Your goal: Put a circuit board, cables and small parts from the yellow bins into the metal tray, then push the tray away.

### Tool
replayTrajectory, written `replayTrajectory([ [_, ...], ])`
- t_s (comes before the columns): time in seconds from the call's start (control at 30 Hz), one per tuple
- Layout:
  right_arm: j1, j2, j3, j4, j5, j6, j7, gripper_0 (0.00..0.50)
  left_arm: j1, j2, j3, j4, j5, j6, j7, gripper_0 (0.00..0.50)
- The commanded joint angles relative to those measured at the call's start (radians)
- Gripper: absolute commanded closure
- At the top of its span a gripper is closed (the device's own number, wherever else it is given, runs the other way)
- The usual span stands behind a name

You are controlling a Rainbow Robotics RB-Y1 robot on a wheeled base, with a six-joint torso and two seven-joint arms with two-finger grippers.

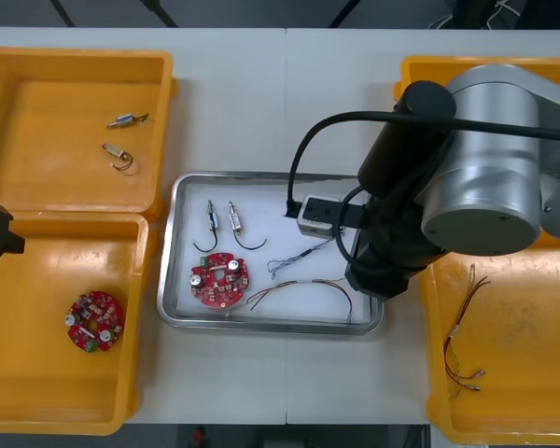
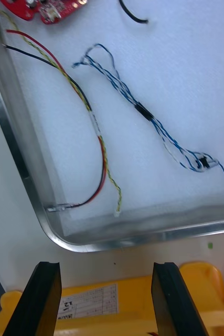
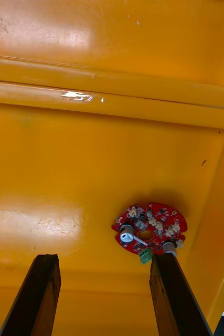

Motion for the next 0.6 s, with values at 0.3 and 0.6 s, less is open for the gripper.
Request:
replayTrajectory([
  [0.3, -0.106, 0.221, 0.196, 0.108, 0.102, -0.015, 0.076, 0.000, 0.011, 0.049, 0.026, 0.011, -0.031, -0.010, -0.001, 0.000],
  [0.6, -0.106, 0.333, 0.318, 0.181, 0.226, -0.015, 0.076, 0.000, 0.009, 0.064, 0.025, 0.033, -0.017, -0.010, -0.005, 0.000],
])
